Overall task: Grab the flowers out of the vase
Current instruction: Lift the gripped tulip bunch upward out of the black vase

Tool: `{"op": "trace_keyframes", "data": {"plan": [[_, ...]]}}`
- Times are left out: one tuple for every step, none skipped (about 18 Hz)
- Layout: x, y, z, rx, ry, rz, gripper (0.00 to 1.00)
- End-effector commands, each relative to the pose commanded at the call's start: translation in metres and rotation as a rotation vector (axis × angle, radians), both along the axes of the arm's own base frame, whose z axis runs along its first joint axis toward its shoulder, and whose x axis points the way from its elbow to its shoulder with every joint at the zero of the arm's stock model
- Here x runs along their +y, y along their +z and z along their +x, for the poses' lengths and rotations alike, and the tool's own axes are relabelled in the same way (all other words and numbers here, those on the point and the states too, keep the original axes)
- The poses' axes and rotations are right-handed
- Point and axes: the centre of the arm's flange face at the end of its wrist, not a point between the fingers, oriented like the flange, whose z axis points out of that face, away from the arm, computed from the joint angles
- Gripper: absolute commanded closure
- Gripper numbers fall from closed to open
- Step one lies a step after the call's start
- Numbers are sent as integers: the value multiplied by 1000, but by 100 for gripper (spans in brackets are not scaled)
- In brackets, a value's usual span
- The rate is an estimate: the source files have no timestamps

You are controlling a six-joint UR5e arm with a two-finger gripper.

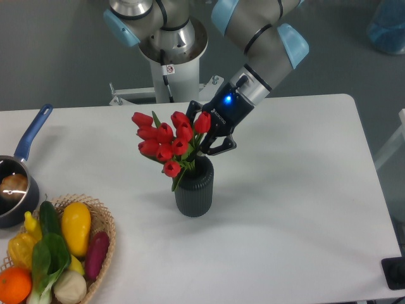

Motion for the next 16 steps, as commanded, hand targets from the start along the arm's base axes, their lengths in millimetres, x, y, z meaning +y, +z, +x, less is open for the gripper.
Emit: {"op": "trace_keyframes", "data": {"plan": [[1, 2, 0, -7, 5, 18, 64], [-1, 3, -2, -10, 12, 30, 64], [-3, 4, -3, -10, 19, 33, 64], [-4, 5, -2, -9, 21, 35, 64], [-5, 7, -1, -8, 23, 42, 64], [-6, 10, 0, -10, 27, 54, 64], [-5, 10, 0, -15, 29, 64, 64], [-5, 11, 1, -19, 31, 74, 64], [-5, 12, 1, -19, 34, 78, 64], [-7, 15, 1, -17, 37, 81, 64], [-7, 15, 1, -18, 39, 82, 64], [-9, 16, 1, -27, 46, 88, 64], [-10, 20, 2, -45, 55, 106, 64], [-12, 23, 1, -67, 67, 125, 65], [-16, 26, 1, -74, 79, 132, 67], [-18, 27, -1, -79, 85, 130, 68]]}}
